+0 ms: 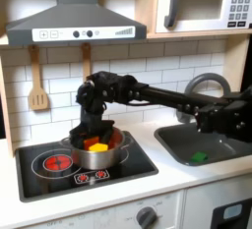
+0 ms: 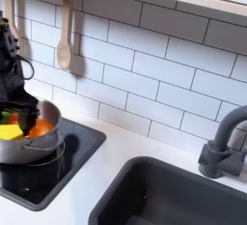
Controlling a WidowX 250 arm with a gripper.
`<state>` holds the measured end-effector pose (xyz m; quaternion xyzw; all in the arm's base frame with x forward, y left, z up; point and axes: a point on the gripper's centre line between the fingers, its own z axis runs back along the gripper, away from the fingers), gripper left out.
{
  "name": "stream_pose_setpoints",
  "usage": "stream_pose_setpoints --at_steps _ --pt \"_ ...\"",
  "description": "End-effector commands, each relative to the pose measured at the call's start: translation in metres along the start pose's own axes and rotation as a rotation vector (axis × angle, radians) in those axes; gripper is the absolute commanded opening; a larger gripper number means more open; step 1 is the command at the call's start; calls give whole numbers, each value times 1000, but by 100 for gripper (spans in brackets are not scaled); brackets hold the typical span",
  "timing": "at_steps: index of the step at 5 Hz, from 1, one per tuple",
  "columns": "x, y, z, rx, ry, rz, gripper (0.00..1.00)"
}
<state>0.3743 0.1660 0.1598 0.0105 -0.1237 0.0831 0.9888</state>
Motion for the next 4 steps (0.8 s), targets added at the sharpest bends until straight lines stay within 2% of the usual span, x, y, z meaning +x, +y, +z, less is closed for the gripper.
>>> stream_pose_setpoints --at_steps 1,2,3,4 --pt "16 22 -7 28 6 82 100" --pt "24 28 -7 35 5 105 100" --pt "37 38 -6 40 -3 159 100" --pt "40 36 -5 33 -4 161 100"
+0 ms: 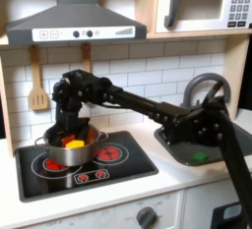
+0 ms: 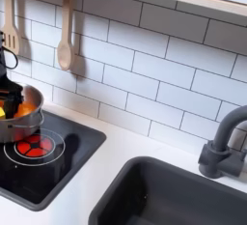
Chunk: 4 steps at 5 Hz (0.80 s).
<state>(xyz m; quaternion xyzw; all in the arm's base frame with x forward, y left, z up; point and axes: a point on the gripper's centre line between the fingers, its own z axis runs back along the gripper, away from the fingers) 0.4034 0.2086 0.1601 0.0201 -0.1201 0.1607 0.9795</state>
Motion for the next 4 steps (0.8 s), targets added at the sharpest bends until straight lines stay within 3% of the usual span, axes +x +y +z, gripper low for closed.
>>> stream_pose_setpoints --at_steps 1,2,4 --pt "-1 -6 8 -14 -7 -13 100" --pt "-7 -10 6 -43 9 -29 100" --pt "-19 -24 24 -108 -2 -61 100"
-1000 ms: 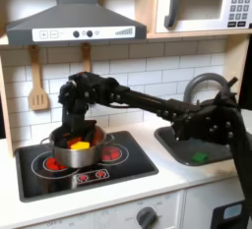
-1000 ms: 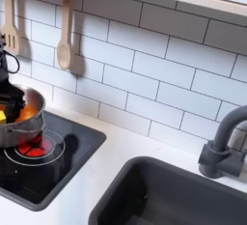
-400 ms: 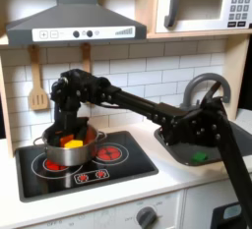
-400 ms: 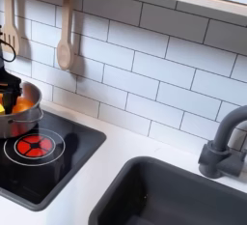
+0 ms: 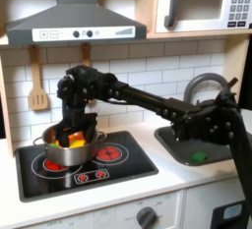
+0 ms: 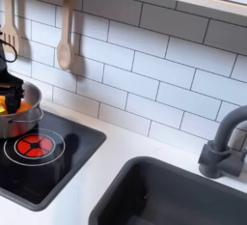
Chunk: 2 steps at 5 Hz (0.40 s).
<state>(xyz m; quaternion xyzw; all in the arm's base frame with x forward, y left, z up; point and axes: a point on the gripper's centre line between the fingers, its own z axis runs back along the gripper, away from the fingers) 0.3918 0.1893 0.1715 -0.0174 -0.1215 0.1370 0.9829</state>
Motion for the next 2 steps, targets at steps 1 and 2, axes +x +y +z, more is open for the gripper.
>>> stream_pose_setpoints --at_steps 1,2 --pt "-17 -12 9 -35 3 -42 100" --pt "-26 -14 12 -39 3 -59 100"
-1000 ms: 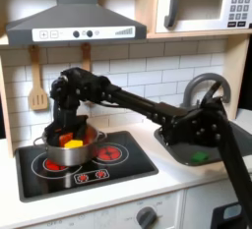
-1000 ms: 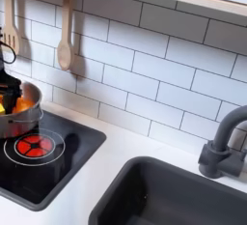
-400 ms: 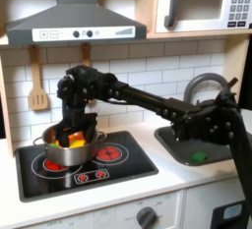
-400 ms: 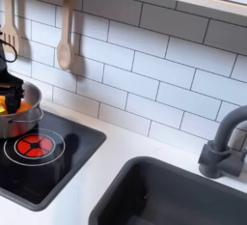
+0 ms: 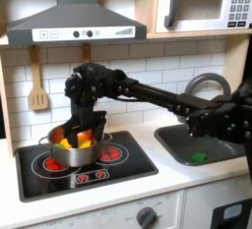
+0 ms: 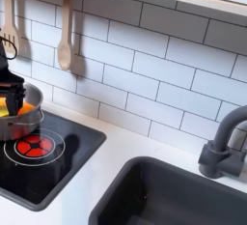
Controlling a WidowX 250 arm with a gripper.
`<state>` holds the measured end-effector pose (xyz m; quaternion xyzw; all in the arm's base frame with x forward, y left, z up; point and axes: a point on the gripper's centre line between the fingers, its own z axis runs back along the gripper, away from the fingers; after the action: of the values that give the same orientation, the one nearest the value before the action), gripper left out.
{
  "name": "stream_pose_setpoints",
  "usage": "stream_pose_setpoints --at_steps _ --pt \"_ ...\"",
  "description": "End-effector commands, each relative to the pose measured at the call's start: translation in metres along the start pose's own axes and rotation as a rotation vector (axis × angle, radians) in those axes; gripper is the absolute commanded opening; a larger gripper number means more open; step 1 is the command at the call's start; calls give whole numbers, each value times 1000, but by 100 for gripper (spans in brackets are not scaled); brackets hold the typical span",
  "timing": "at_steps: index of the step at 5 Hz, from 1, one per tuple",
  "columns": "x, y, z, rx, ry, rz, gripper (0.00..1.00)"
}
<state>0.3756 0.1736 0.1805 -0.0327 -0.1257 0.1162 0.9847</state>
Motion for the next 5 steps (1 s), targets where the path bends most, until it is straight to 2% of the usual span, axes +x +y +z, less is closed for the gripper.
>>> stream_pose_setpoints --at_steps 1,2,3,4,5 --pt "-15 -4 -2 10 0 -35 100" --pt "-26 -11 -5 1 2 -54 100" --pt "-37 -26 -4 -13 6 -90 100" --pt "-46 -39 -6 -32 25 -105 100" --pt "-52 -60 -4 -65 37 -141 100"
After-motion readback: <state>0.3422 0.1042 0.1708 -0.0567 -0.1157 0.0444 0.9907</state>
